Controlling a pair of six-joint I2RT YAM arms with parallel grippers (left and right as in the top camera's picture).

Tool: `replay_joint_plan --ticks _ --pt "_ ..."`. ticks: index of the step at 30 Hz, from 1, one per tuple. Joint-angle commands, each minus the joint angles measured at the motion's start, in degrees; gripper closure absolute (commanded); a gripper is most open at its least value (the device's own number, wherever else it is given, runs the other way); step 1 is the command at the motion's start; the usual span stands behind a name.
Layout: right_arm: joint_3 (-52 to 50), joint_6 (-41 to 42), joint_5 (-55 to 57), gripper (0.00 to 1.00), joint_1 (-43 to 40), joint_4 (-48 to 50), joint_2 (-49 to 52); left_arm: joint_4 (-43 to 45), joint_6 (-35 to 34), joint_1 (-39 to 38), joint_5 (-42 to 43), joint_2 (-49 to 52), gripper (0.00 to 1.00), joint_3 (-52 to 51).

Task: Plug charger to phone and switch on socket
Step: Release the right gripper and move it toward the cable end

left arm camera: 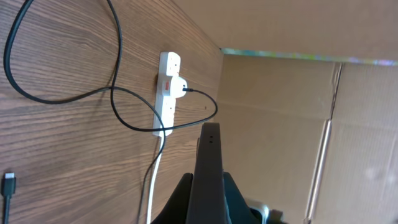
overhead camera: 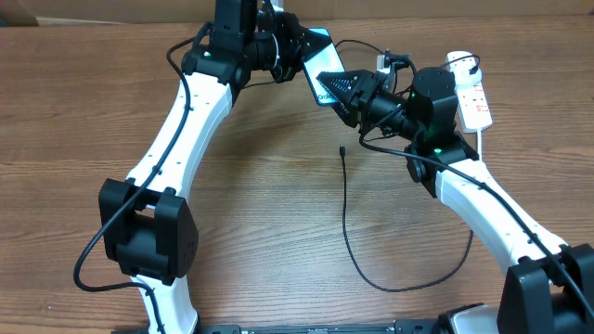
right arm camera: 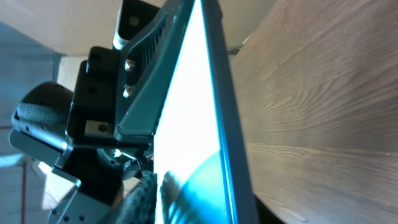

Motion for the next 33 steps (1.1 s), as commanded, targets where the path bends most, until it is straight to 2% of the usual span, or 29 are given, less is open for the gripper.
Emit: replay_joint_plan --ticks 1,6,10,20,22,24,26,31,33 --pt "-0.31 -3.32 -0.96 0.61 -1.01 1.29 0.26 0.02 3.39 -0.20 -0.11 -0.33 0.96 0.90" --pt "-0.31 -3.30 -1.20 0.54 -2.62 3.15 0.26 -1.20 3.41 0.11 -2.78 -0.33 0.96 0.90" --pt "-0.31 -5.75 -2.27 0.53 -4.96 3.28 0.26 -3.96 3.39 0.98 -4.20 -0.33 0.96 0.90" --pt "-0.31 -18.45 -2.67 0.49 -13.40 -9.35 0.24 -13.90 3.43 7.98 -2.54 -0.33 0.96 0.90" --pt "-0.17 -23.43 -2.80 0.49 -14.36 -13.94 0.24 -16.98 3.80 9.57 -0.72 -0.33 0.96 0.90" --pt "0.90 -30.08 -0.46 0.50 -14.40 -22.58 0.24 -18.27 6.16 10.29 2.19 -0.33 0.96 0.90" --pt "4.17 -39.06 7.87 0.50 -13.42 -37.57 0.24 -21.49 9.70 10.71 5.33 -0.33 0.96 0.90" --pt "11.89 -49.48 22.56 0.49 -10.05 -56.00 0.24 -30.84 17.20 10.73 6.58 -0.33 0.96 0.90" --pt "15.67 -51.91 28.94 0.49 -8.04 -62.64 0.24 -35.71 17.79 10.73 6.51 -0.33 0.96 0.90"
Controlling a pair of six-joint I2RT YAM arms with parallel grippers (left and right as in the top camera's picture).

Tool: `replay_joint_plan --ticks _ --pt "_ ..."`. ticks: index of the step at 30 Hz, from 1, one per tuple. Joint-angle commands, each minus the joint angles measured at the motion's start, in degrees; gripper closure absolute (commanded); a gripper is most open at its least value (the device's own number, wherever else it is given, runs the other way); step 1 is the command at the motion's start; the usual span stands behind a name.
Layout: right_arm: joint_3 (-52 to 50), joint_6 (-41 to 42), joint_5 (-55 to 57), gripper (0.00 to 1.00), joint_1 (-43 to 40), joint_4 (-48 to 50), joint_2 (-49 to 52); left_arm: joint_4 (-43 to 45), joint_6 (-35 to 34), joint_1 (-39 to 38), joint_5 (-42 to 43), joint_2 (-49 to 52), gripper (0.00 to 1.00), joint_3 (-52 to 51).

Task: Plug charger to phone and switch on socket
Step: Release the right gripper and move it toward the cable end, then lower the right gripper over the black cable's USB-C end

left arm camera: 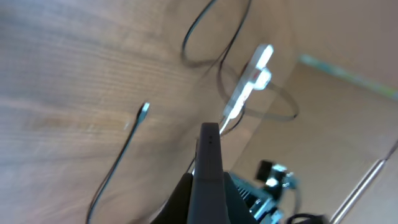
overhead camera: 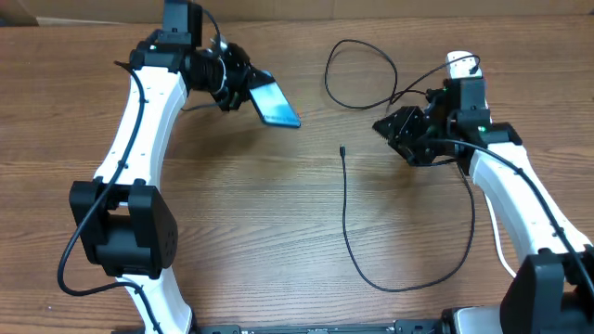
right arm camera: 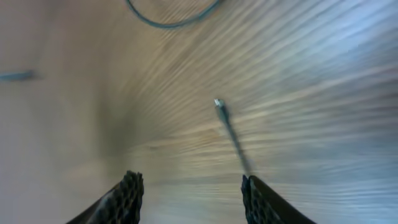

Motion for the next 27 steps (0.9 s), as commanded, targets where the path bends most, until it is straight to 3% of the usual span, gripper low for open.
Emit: replay_joint_plan --ticks 1,5,9,11,13,16,18,19,24,27 --pt "8.11 -11.37 16.11 0.48 3.63 -6.29 -0.70 -5.92 5.22 -0.26 3.67 -0.33 0.96 0.76" --pt "10.73 -16.48 22.64 0.41 7.63 -12.28 -0.70 -13.77 7.41 -0.24 3.21 -0.33 0.96 0.76" --pt "10.47 -20.04 23.08 0.37 10.95 -14.38 -0.68 -14.32 13.27 -0.26 3.06 -0.33 0.96 0.76" --pt "10.47 -20.04 22.88 0.30 11.80 -14.51 -0.68 -14.38 13.38 -0.17 4.90 -0.33 0.96 0.76" --pt "10.47 -20.04 22.77 0.12 12.22 -14.43 -0.68 -13.84 13.33 0.50 6.32 -0.33 0.96 0.76" --pt "10.40 -20.02 22.75 0.06 12.24 -14.08 -0.66 -13.27 12.46 2.05 6.78 -0.28 0.96 0.74" --pt "10.40 -20.04 22.32 0.10 12.26 -13.92 -0.35 -13.16 12.17 3.10 7.39 -0.20 0.96 0.74" --pt "10.40 -20.06 22.34 0.19 12.31 -13.86 0.13 -12.70 11.91 3.85 8.24 0.00 0.96 0.74" --pt "10.43 -21.86 22.53 0.42 13.60 -12.92 2.97 -9.64 9.66 5.62 11.23 1.31 0.96 0.74" --pt "10.45 -22.67 22.84 0.46 14.95 -12.57 6.08 -6.64 10.32 5.79 12.76 2.73 0.96 0.72"
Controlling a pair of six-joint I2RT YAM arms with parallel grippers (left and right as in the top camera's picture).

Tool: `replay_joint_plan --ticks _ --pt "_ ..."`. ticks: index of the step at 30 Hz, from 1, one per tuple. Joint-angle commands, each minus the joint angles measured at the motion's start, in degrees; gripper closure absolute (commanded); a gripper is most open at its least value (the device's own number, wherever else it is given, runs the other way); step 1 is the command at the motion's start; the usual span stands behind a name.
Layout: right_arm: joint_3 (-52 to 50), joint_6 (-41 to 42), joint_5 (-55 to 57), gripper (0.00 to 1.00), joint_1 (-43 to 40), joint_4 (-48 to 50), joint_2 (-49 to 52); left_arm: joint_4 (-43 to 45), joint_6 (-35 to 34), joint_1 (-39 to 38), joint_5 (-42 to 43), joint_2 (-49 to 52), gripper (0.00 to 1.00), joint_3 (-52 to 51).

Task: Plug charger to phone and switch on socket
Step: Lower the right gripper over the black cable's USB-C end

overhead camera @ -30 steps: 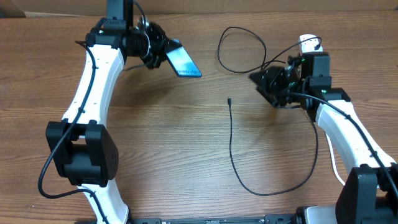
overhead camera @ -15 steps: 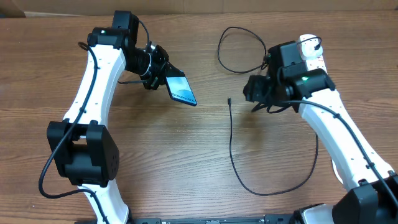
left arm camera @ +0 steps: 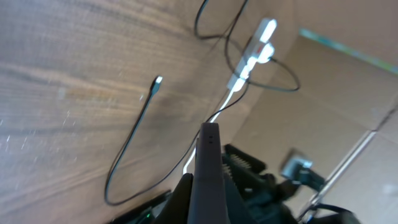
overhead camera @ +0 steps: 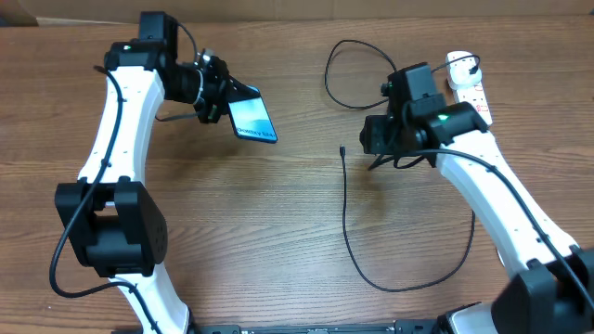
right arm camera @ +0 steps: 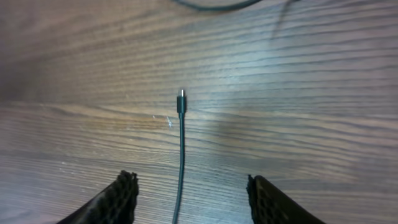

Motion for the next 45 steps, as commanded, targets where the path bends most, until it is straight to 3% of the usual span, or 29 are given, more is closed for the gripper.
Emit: replay_joint_plan --ticks 1,11,21,45 --pt "0.61 -1.31 0.61 0.47 1.77 0.42 4.02 2.21 0.50 -0.09 5.75 2.51 0.96 0.74" --pt "0.61 -4.00 0.33 0.51 2.91 2.99 11.32 7.48 16.09 -0.52 8.50 8.20 0.96 0.72" --pt "0.55 -4.39 0.13 0.63 2.91 4.87 13.18 14.34 18.71 -0.52 19.02 9.55 0.96 0.68" --pt "0.55 -7.63 -2.91 0.66 2.84 11.04 19.41 15.04 16.90 -0.52 19.89 9.55 0.96 0.68"
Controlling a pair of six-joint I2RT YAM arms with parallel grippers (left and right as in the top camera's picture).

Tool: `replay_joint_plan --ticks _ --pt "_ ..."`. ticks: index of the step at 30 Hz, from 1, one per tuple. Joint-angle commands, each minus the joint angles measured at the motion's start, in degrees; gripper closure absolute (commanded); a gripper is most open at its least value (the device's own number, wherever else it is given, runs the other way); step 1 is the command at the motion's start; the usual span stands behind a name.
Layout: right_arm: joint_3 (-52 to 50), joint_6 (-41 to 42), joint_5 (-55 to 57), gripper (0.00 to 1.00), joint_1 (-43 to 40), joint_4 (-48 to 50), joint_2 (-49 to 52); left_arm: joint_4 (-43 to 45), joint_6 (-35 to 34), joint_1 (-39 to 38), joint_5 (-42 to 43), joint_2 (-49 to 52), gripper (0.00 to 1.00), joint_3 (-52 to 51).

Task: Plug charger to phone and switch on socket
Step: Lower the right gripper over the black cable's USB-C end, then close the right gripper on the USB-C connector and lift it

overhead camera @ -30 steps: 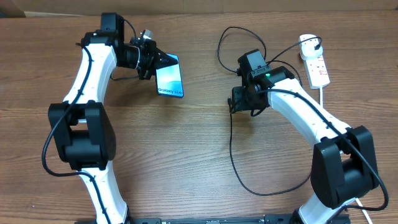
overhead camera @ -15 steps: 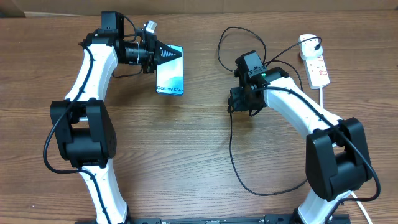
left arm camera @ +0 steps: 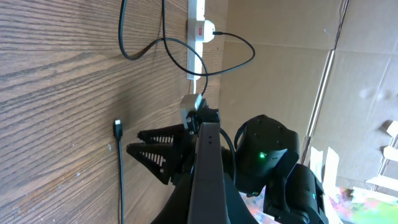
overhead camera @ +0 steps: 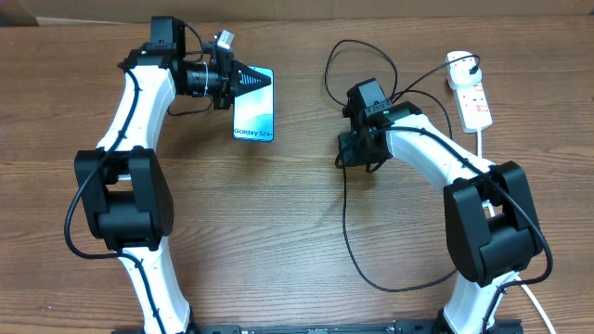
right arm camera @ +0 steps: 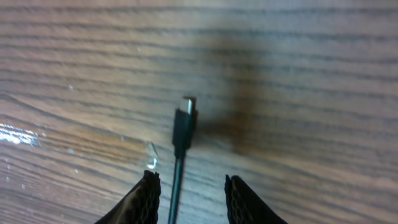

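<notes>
My left gripper is shut on the top end of the phone, whose blue screen faces up above the table at the back left. The left wrist view shows the phone edge-on between the left gripper fingers. The black charger cable's plug lies on the table. My right gripper stands open low over it, with the cable running between the fingers. Overhead, the right gripper is right beside the plug. The white socket strip lies at the back right.
The cable runs from the plug toward the front, loops right and goes back to the charger plugged into the strip. Another loop lies behind the right gripper. Cardboard walls stand behind the table.
My right gripper was open higher over the cable's plug; now it is low with the cable between its fingers. The left arm has shifted the phone right and turned its screen up.
Both grippers were together at the phone at the back middle, the left one holding it. Then they stood apart: phone at the left, right gripper open near the strip. After that the right gripper was over the plug, and now it is low around the cable.
</notes>
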Motion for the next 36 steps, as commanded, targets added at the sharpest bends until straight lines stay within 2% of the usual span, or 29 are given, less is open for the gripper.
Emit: replay_joint_plan --ticks 1,36 --pt "0.55 -0.85 -0.70 0.66 0.22 1.14 0.42 0.02 -0.63 -0.55 3.15 0.07 0.96 0.68" --pt "0.50 -0.39 -2.25 0.74 0.22 4.52 3.32 0.00 -0.61 -0.55 1.73 0.07 0.96 0.68"
